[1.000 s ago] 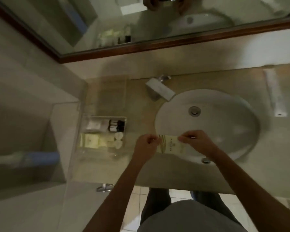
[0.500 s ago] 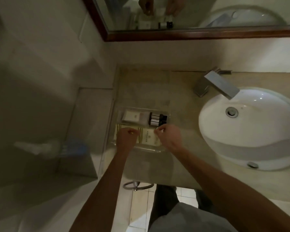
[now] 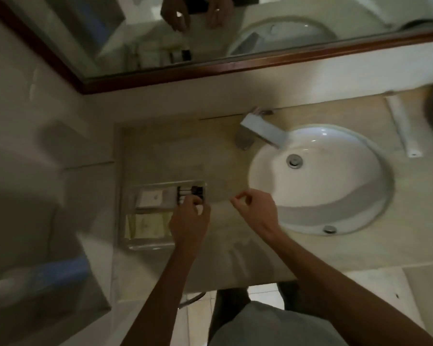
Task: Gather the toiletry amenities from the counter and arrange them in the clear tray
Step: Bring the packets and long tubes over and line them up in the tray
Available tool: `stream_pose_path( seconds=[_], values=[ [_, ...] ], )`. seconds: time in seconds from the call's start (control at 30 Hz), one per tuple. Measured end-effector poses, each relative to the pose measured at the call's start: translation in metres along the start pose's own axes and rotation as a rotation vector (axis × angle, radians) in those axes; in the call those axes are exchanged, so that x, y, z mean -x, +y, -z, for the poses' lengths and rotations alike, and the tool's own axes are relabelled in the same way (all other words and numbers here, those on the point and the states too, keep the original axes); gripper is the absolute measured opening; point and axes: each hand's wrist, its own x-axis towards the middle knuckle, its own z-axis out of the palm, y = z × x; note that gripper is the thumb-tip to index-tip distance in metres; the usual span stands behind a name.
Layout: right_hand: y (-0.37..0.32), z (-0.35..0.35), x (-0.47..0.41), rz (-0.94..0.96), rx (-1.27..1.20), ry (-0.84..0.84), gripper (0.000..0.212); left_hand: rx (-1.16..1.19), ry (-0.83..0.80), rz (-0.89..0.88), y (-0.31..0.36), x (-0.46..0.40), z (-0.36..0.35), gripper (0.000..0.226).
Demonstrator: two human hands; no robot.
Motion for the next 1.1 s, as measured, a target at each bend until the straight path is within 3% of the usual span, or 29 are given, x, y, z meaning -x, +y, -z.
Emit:
stream_pose_path(
  seconds=[0.23,0.43,0.6,0.73,0.9,1.1],
  values=[
    [0.166,0.188,-0.022,-0.282,-0.045,0.326,0.014,0.047,-0.346,-0.345,0.191,0.056,-0.122,0.024],
    [0.291,0.321,-0.069,-0.452,-0.026,0.48,0.019,0.046,-0.538,-0.368,0.328,0.089,-0.227,0.022],
    [0.382,0.406,-0.088,-0.534,-0.041,0.543,0.017,-0.085,-0.681,-0.392,0.394,0.137,-0.307,0.03],
    [0.437,0.455,-0.11,-0.488,0.037,0.412,0.024,-0.097,-0.845,-0.412,0.418,0.192,-0.351,0.037],
    [0.463,0.467,-0.138,-0.372,0.085,0.027,0.039,-0.069,-0.77,-0.425,0.437,0.251,-0.379,0.036],
    [0.474,0.456,-0.149,-0.292,0.026,-0.044,0.031,-0.119,-0.652,-0.393,0.438,0.276,-0.403,0.037]
  ],
)
